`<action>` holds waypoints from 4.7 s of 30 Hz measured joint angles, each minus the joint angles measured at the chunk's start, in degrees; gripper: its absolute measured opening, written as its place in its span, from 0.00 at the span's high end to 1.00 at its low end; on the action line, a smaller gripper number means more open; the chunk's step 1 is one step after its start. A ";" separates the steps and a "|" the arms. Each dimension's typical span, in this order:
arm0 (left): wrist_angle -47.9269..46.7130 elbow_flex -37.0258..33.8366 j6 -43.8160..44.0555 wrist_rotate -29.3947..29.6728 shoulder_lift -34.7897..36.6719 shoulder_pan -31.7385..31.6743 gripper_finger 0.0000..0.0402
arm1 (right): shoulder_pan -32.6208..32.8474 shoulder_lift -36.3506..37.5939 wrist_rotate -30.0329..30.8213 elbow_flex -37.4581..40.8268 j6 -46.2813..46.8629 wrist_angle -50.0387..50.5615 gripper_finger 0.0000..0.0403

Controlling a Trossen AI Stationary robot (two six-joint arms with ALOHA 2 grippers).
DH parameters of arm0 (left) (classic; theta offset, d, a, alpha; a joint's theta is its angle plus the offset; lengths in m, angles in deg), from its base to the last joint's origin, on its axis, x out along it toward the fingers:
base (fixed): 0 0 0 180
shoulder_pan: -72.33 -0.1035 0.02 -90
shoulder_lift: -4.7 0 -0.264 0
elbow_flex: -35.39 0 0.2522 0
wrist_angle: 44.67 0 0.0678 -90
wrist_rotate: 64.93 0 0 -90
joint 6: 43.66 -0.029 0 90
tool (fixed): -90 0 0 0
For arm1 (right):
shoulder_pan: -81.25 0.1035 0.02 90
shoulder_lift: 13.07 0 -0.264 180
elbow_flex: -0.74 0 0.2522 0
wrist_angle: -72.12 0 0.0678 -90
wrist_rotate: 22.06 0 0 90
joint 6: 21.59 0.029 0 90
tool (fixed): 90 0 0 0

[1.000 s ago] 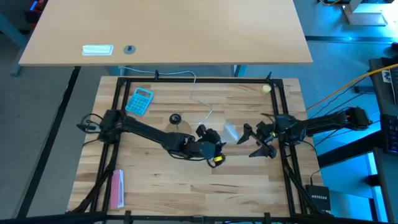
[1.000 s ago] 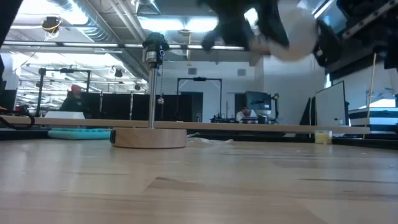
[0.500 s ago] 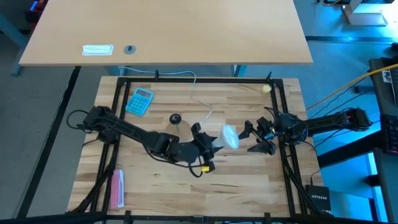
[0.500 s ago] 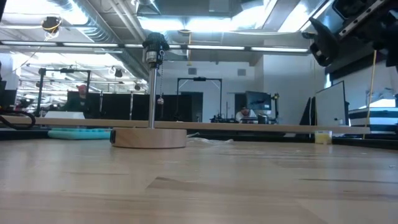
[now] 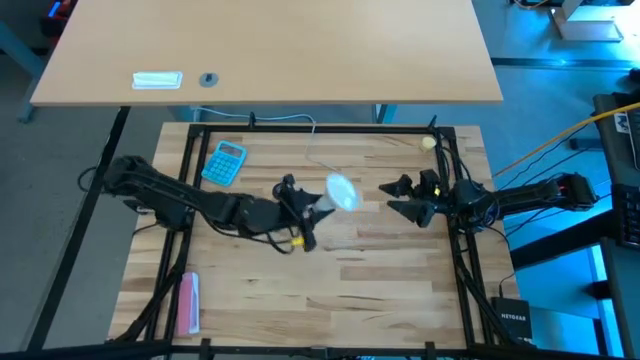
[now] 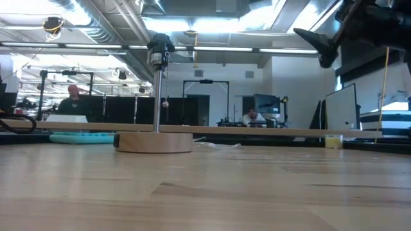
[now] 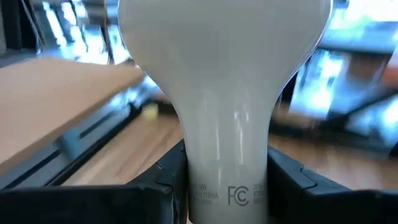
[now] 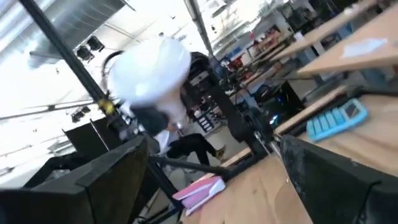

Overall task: Screw lightbulb
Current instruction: Insert the light bulb into the lamp

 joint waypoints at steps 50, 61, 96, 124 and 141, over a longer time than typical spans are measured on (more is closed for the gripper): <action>15.62 -8.17 -2.14 -28.85 2.52 -11.47 0.68 | 0.00 -37.96 -5.33 -40.97 -32.46 3.62 0.49; -1.19 -4.68 -7.55 -28.35 7.07 -12.89 0.38 | -0.45 -36.18 -5.31 -49.95 -41.04 22.24 0.57; 1.80 -48.22 -3.84 -43.58 40.65 -27.40 0.31 | -4.51 -30.80 -4.01 -52.02 -39.24 41.35 0.58; 34.14 -48.13 -7.48 -65.10 14.53 -37.11 0.46 | -10.62 -39.28 -13.91 -52.04 -35.13 33.12 0.58; 28.63 -40.47 -3.29 -61.43 14.73 -26.16 0.67 | -10.49 -45.59 -23.71 -53.61 -33.16 22.07 0.58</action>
